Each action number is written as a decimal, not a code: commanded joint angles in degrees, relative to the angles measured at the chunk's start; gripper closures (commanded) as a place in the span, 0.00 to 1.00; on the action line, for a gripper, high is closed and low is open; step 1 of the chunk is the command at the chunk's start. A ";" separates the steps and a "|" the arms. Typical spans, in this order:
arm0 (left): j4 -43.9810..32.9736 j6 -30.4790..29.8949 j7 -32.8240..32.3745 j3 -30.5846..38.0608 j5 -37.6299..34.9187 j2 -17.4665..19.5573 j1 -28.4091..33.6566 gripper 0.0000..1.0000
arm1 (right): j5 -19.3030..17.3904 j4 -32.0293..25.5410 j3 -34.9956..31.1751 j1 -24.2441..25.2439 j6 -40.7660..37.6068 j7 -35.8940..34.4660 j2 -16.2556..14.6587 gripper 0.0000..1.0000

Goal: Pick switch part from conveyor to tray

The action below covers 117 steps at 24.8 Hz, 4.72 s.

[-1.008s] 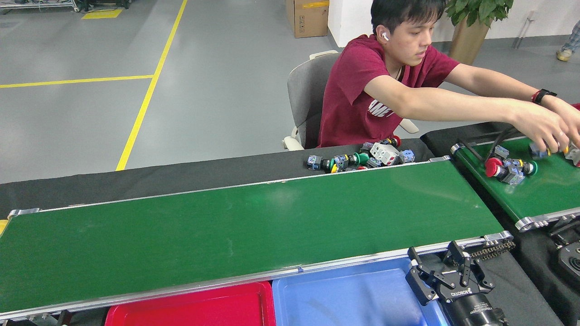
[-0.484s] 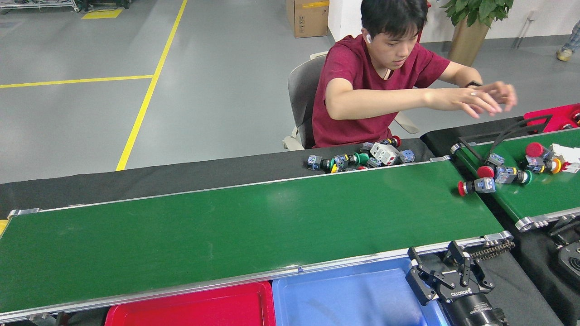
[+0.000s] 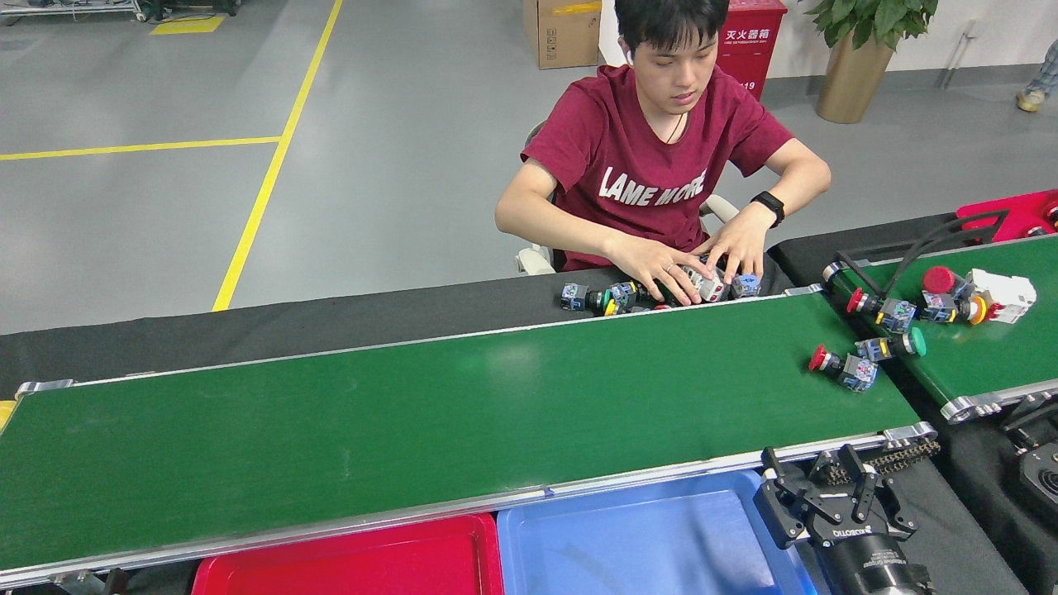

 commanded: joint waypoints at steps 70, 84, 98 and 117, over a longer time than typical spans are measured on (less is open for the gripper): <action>0.77 -0.01 0.20 -2.92 -0.07 0.82 -1.03 0.00 | -1.63 6.21 16.71 -22.10 -9.29 9.67 9.08 0.05; 0.77 0.16 0.20 -2.65 -0.07 0.82 -1.03 0.00 | 0.48 -3.72 -6.23 6.29 -7.62 -2.19 -0.23 0.05; 0.86 0.16 0.20 -3.27 -0.15 0.99 -2.00 0.00 | 3.81 -4.25 6.85 0.32 0.89 1.23 2.49 0.10; 1.56 0.16 0.11 -3.36 -0.94 0.99 -2.70 0.00 | 5.22 25.46 23.48 -26.58 1.52 10.02 18.14 0.87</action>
